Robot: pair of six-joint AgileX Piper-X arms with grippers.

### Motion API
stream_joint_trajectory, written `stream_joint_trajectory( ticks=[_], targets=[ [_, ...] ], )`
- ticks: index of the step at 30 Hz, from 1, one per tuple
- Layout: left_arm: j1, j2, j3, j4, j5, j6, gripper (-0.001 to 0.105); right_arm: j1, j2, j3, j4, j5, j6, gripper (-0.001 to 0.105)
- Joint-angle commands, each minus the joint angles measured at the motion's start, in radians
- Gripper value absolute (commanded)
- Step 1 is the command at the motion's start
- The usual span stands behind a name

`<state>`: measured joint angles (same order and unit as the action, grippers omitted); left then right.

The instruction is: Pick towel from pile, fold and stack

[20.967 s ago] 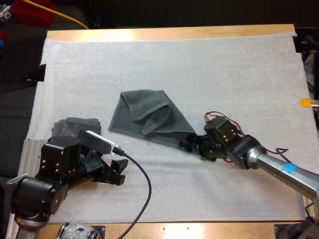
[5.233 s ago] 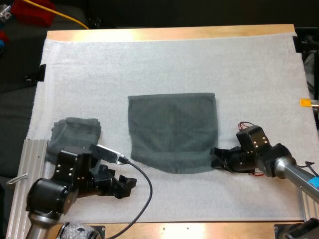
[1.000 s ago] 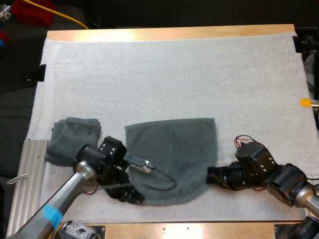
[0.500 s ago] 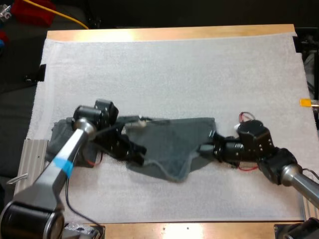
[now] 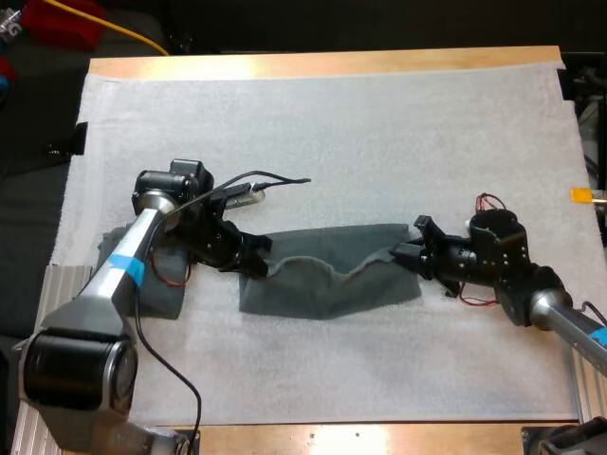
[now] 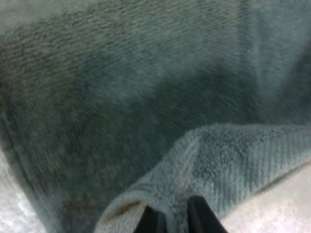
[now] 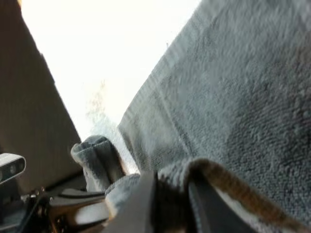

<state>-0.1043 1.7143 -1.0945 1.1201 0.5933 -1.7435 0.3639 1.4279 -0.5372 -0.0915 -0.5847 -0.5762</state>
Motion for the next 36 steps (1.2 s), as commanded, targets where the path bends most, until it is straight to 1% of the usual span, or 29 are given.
stream_joint_trajectory(
  ticks=[1, 2, 4, 6, 8, 10, 19, 21, 22, 24, 25, 26, 27, 28, 29, 30, 31, 32, 34, 36],
  targets=[
    [0.000, 0.001, -0.004, -0.020, -0.041, -0.015, 0.000, -0.005, 0.006, -0.013, -0.011, 0.016, -0.002, 0.001],
    [0.000, 0.001, -0.004, -0.026, -0.052, -0.023, 0.000, -0.005, 0.007, -0.015, -0.011, 0.021, -0.002, 0.001],
    [0.000, 0.000, -0.004, -0.050, -0.099, -0.033, 0.000, -0.005, 0.014, -0.016, -0.011, 0.062, -0.002, 0.001],
    [0.000, 0.000, -0.004, -0.067, -0.119, -0.033, 0.000, -0.005, 0.015, -0.016, -0.011, 0.094, -0.002, 0.001],
    [0.000, 0.000, -0.004, -0.087, -0.157, -0.033, 0.000, -0.005, 0.015, -0.016, -0.011, 0.128, -0.002, 0.001],
    [0.000, 0.000, -0.004, -0.099, -0.172, -0.033, 0.000, -0.005, 0.015, -0.016, -0.011, 0.142, -0.002, 0.001],
    [0.000, 0.000, -0.004, -0.134, -0.178, -0.030, 0.000, -0.005, 0.015, -0.016, -0.011, 0.174, -0.002, 0.001],
    [0.000, 0.000, -0.004, -0.134, -0.172, -0.028, 0.000, -0.005, 0.015, -0.016, -0.011, 0.174, -0.002, 0.003],
    [0.000, 0.000, -0.004, -0.134, -0.169, -0.028, 0.003, -0.005, 0.015, -0.016, -0.011, 0.176, -0.002, 0.007],
    [0.000, 0.000, -0.004, -0.134, -0.169, -0.023, 0.012, -0.005, 0.015, -0.016, -0.015, 0.176, -0.010, 0.018],
    [0.000, 0.000, -0.004, -0.134, -0.169, -0.023, 0.023, -0.005, 0.015, -0.016, -0.028, 0.166, -0.022, 0.026],
    [0.000, 0.000, -0.005, -0.134, -0.169, -0.023, 0.037, -0.005, 0.015, -0.016, -0.051, 0.151, -0.046, 0.036],
    [0.000, 0.000, -0.005, -0.134, -0.169, -0.023, 0.044, -0.005, 0.015, -0.016, -0.068, 0.144, -0.057, 0.040],
    [0.000, -0.002, -0.006, -0.132, -0.169, -0.023, 0.062, -0.005, 0.015, -0.016, -0.106, 0.125, -0.078, 0.051],
    [0.000, -0.004, -0.006, -0.132, -0.169, -0.023, 0.072, -0.005, 0.015, -0.016, -0.124, 0.113, -0.094, 0.056],
    [0.000, -0.008, -0.006, -0.127, -0.169, -0.020, 0.077, -0.005, 0.015, -0.016, -0.171, 0.092, -0.120, 0.062],
    [0.000, -0.016, -0.006, -0.127, -0.167, -0.008, 0.071, -0.005, 0.015, -0.016, -0.215, 0.071, -0.135, 0.065],
    [0.000, -0.025, -0.006, -0.127, -0.162, 0.003, 0.067, -0.005, 0.015, -0.016, -0.244, 0.057, -0.140, 0.065],
    [0.000, -0.046, -0.006, -0.125, -0.162, 0.010, 0.065, -0.005, 0.010, -0.016, -0.252, 0.047, -0.150, 0.065],
    [0.000, -0.074, -0.006, -0.125, -0.162, 0.019, 0.065, -0.005, 0.000, -0.016, -0.232, 0.048, -0.172, 0.065]
  ],
)
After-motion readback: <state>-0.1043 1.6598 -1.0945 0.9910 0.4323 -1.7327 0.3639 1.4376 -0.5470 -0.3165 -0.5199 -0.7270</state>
